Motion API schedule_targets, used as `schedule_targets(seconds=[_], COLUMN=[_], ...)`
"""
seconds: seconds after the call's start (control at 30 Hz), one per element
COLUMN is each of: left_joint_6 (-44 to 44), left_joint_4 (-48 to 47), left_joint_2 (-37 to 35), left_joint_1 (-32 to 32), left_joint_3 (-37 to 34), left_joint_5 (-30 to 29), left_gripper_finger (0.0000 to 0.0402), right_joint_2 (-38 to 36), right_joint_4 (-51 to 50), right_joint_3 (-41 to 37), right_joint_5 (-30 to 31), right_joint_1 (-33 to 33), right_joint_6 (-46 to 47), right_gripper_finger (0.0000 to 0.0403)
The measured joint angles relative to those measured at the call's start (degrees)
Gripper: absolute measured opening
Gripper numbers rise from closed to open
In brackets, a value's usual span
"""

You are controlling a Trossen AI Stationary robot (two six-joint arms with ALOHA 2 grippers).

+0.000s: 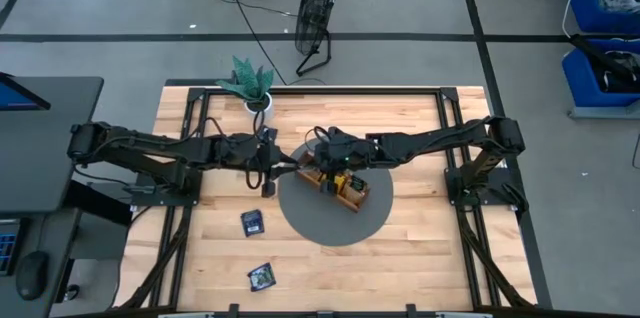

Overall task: Pick & Place Tea
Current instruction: Put the dark blue tea bag into the left section of the wooden organizer

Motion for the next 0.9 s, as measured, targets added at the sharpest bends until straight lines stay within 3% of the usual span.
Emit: schedule_targets(seconds=[0.23, 0.47, 0.73, 0.9], left_joint_6=[-0.2, 0.6, 0.8, 0.0], left_joint_4=[-0.8, 5.6, 25.6, 27.1], left_joint_2=[-0.1, -0.2, -2.8, -7.6], left_joint_1=[0.0, -0.5, -0.4, -0.4], left_joint_3=[0.0, -0.3, -13.1, -18.3], left_joint_5=[-1.5, -2.0, -1.8, -2.7], left_gripper_finger=[0.0136, 0.0139, 0.0134, 0.0133], right_joint_2=[0.0, 0.0, -0.5, -1.7], right_joint_4=[0.0, 3.0, 8.8, 12.0], right_joint_3=[-3.0, -5.0, -8.6, -9.8], right_joint_5=[4.5, 8.1, 8.7, 13.0], right_joint_1=[0.0, 0.3, 0.5, 0.5], right_joint_6=[3.5, 4.5, 5.0, 5.6], right_gripper_finger=[0.0001, 0.0, 0.0, 0.0])
